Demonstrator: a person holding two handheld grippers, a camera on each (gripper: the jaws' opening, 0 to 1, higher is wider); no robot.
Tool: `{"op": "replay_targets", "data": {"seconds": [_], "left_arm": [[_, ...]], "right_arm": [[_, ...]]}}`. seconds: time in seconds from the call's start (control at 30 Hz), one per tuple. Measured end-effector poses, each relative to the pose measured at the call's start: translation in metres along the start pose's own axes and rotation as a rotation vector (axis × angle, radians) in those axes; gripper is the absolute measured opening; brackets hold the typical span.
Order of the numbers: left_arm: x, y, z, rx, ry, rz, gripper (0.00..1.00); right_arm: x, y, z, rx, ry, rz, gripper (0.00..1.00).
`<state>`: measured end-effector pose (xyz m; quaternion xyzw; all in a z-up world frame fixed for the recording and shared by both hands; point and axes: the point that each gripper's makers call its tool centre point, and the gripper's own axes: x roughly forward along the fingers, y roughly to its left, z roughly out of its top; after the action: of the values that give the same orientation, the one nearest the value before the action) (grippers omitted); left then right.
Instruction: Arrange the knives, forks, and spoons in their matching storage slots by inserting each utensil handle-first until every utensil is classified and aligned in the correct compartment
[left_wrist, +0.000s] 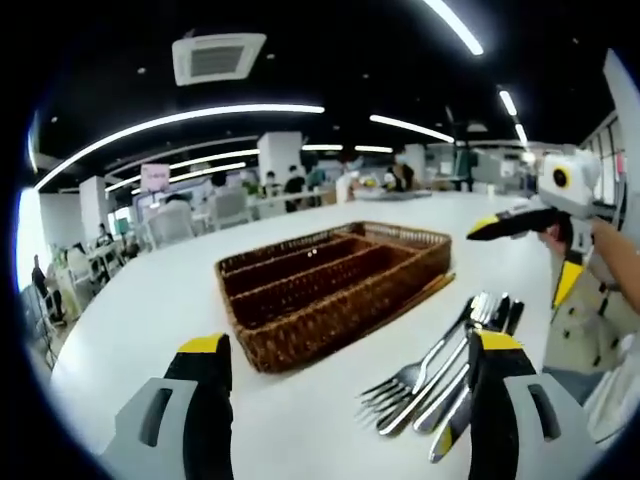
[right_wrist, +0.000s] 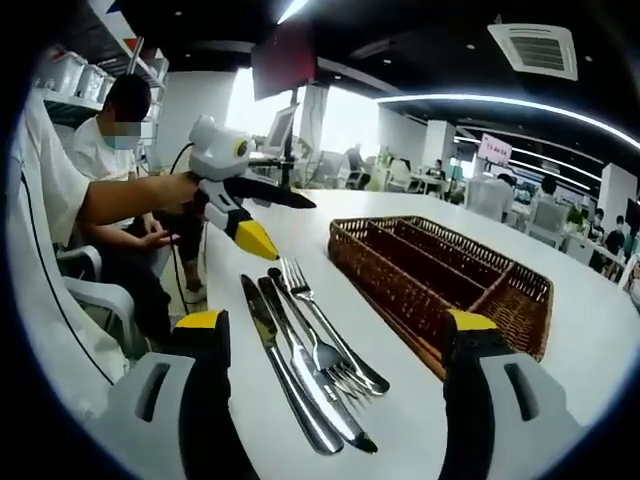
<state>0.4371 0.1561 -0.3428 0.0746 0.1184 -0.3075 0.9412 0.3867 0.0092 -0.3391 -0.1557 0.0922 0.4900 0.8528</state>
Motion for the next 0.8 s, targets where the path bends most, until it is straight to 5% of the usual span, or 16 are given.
{"op": "replay_targets", "data": {"seconds": [0.3, 0.67, 0.8], "left_arm": [[-0.004, -0.007, -0.015, 0.008, 0.026, -0.008, 0.99], [-0.007, -0.012, -0.021, 0.011, 0.031, -0.017, 0.99], [-0.010, -0.011, -0.029, -0.004, 0.038, -0.007, 0.99]], "right_arm": [[0.010, -0.004, 0.000, -0.012, 0.023, 0.021, 0.86], [0.025, -0.009, 0.004, -0.022, 0.058, 0.089, 0.54], [0.056, -0.004, -0.005, -0.049, 0.142, 0.207, 0.42]]}}
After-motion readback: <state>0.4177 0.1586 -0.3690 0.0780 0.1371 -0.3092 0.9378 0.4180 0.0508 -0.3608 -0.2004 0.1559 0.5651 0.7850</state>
